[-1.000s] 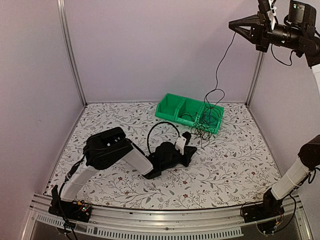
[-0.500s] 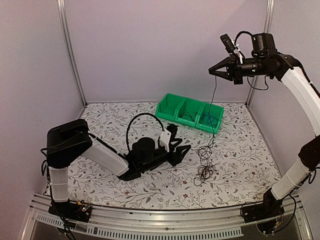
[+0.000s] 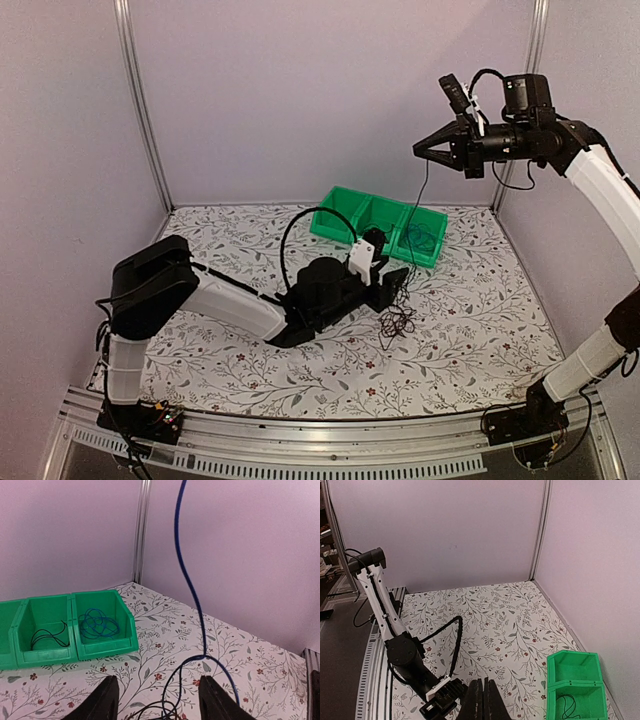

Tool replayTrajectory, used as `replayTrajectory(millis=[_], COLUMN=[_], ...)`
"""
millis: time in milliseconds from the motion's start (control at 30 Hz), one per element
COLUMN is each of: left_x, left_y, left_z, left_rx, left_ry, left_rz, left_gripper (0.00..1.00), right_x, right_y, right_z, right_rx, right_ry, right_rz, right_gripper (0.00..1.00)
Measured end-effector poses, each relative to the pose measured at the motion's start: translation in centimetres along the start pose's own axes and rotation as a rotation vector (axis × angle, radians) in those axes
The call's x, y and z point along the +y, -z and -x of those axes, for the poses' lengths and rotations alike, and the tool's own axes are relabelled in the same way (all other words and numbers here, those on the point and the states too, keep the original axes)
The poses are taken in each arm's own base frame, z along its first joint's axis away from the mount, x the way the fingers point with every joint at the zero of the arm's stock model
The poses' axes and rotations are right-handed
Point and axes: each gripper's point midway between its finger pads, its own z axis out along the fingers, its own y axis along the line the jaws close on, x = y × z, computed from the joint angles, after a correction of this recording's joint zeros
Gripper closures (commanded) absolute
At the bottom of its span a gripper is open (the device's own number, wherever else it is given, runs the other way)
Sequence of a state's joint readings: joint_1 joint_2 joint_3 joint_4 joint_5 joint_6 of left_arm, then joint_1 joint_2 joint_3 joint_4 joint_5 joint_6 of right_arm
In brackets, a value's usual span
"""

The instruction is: Untangle the cables

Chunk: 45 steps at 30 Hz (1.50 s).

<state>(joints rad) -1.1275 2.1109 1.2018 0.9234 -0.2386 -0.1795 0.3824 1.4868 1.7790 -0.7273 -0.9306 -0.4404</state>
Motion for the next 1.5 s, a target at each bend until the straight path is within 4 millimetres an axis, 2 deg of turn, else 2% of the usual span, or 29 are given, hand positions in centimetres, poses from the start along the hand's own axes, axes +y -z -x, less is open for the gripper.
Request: replayTrajectory(millis=[200, 467, 600, 700, 800, 833, 867, 900, 967, 1067, 1167, 1233, 1367, 1500], left_x=[0.6, 0.4, -0.1, 0.0, 1.0, 1.6, 2.4, 3.2, 4.9, 7.8, 10.5, 11.6, 11.2, 10.7], left_y=[-0.5, -2.8, -4.3, -5.9, -7.0, -7.3, -7.4, -7.5, -7.5, -7.7, -7.0, -6.5, -6.1, -5.7], left_z=[-3.3, -4.0, -5.0, -6.6, -9.5, -10.8, -12.0, -13.2, -15.0, -14.4, -13.7, -13.4, -13.3, -13.5], left_rx=[0.073, 0.073, 0.071, 0.081, 0.129, 0.156, 0.185, 0.212, 0.258, 0.238, 0.201, 0.188, 0.184, 0.194], left_ry=[-0.018, -0.017, -0.014, -0.008, 0.017, 0.034, 0.058, 0.091, 0.187, 0.35, 0.433, 0.454, 0.458, 0.457], left_rz=[0.023, 0.018, -0.021, -0.027, -0.015, -0.005, -0.001, 0.004, 0.0, -0.022, -0.016, -0.009, -0.026, -0.032], left_gripper=[0.47, 0.45, 0.44, 0.46, 0.52, 0.56, 0.59, 0.62, 0.66, 0.68, 0.68, 0.67, 0.64, 0.63], right_x=[0.3, 0.8, 1.4, 2.1, 3.0, 3.3, 4.1, 4.0, 4.7, 4.3, 3.6, 3.1, 1.7, -0.5], right_y=[-0.2, -0.5, -0.9, -0.8, 0.0, 0.7, 2.1, 2.3, 4.6, 8.1, 10.4, 11.5, 13.8, 17.2], right_z=[0.1, 0.4, 0.2, 0.8, 3.0, 4.5, 7.4, 7.5, 10.3, 13.1, 14.7, 15.4, 16.5, 17.2], right_rx=[-0.002, -0.009, -0.013, -0.026, -0.06, -0.084, -0.14, -0.143, -0.2, -0.259, -0.292, -0.306, -0.325, -0.322], right_ry=[-0.003, -0.006, -0.015, -0.018, 0.012, 0.041, 0.111, 0.115, 0.17, 0.227, 0.26, 0.271, 0.291, 0.305], right_rz=[0.008, 0.025, 0.054, 0.087, 0.115, 0.118, 0.124, 0.12, 0.12, 0.086, 0.061, 0.06, 0.049, -0.014], right_gripper=[1.0, 1.0, 1.0, 1.0, 1.0, 1.0, 1.0, 1.0, 1.0, 1.0, 1.0, 1.0, 1.0, 1.0])
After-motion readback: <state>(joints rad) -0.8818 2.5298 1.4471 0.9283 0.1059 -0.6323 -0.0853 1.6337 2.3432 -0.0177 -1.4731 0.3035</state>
